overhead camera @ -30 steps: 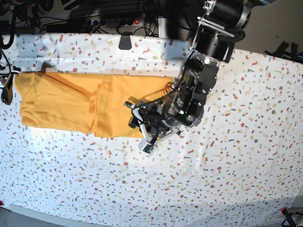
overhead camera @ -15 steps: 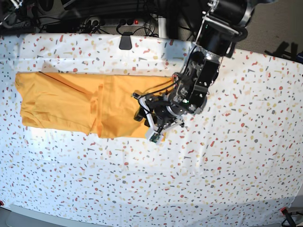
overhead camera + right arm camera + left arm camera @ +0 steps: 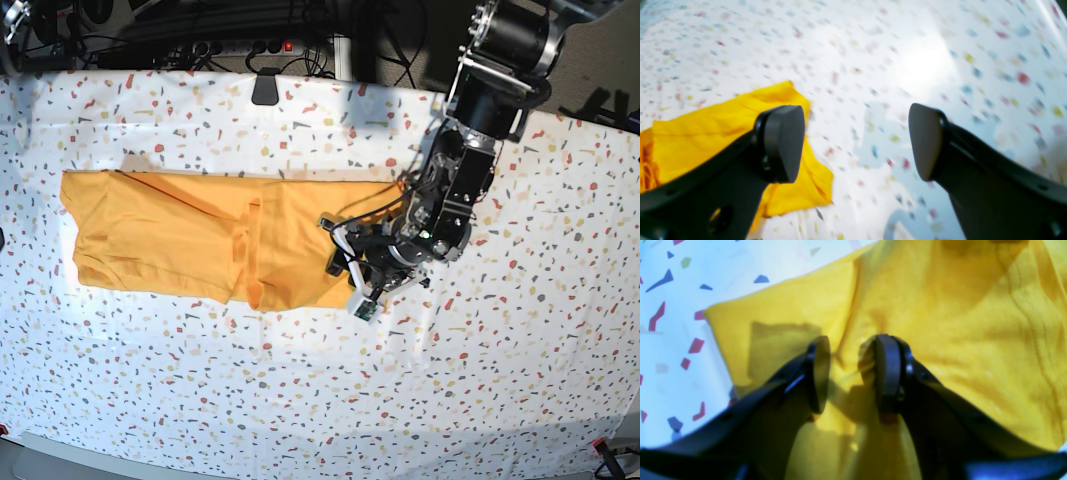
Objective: Fold the T-shirt properly
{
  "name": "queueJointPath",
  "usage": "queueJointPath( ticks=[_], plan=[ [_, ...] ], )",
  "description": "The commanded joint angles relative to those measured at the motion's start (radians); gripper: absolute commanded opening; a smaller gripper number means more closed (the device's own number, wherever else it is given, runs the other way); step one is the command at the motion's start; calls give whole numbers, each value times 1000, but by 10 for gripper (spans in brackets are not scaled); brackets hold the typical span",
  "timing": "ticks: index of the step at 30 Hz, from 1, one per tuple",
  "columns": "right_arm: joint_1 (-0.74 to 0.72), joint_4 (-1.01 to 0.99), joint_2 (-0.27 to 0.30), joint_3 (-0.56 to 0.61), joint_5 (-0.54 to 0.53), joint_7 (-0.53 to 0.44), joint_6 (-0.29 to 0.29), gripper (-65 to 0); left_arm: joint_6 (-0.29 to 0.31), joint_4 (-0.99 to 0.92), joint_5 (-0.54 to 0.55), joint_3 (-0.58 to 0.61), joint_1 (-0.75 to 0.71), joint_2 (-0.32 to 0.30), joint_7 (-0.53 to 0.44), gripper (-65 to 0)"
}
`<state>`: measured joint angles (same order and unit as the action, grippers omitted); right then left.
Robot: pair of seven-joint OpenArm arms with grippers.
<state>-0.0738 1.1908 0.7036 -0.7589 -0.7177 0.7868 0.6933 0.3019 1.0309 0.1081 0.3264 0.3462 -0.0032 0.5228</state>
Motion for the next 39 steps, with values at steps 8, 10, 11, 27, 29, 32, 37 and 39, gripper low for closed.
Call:
queueJointPath(
  ticks=[8, 10, 11, 27, 29, 32, 37, 39],
  plan=[
    [-224, 15, 19, 1, -18, 114, 5, -175, -26, -2, -37, -4, 8, -11, 53, -428],
    [-257, 7, 4, 1, -10, 161, 5, -175, -26, -2, -35, -4, 8, -11, 52, -428],
    [-267, -5, -5, 2, 10, 166, 5, -175, -26, -2, -28, -4, 8, -10, 52, -428],
    [-278, -417, -47, 289, -8, 76, 5, -176, -26, -2, 27, -4, 8, -11, 79, -428],
    [-278, -417, -67, 289, -13, 73, 5, -176, -26, -2, 27, -4, 8, -11, 79, -428],
    [-278, -417, -100, 289, -12, 73, 5, -176, -26, -2, 27, -4, 8, -11, 79, -428],
    [-278, -417, -141, 289, -16, 88, 5, -176, -26, -2, 27, -4, 8, -11, 79, -428],
    [-278, -417, -148, 289, -26, 105, 5, -176, -26, -2, 27, -4, 8, -11, 79, -428]
  ],
)
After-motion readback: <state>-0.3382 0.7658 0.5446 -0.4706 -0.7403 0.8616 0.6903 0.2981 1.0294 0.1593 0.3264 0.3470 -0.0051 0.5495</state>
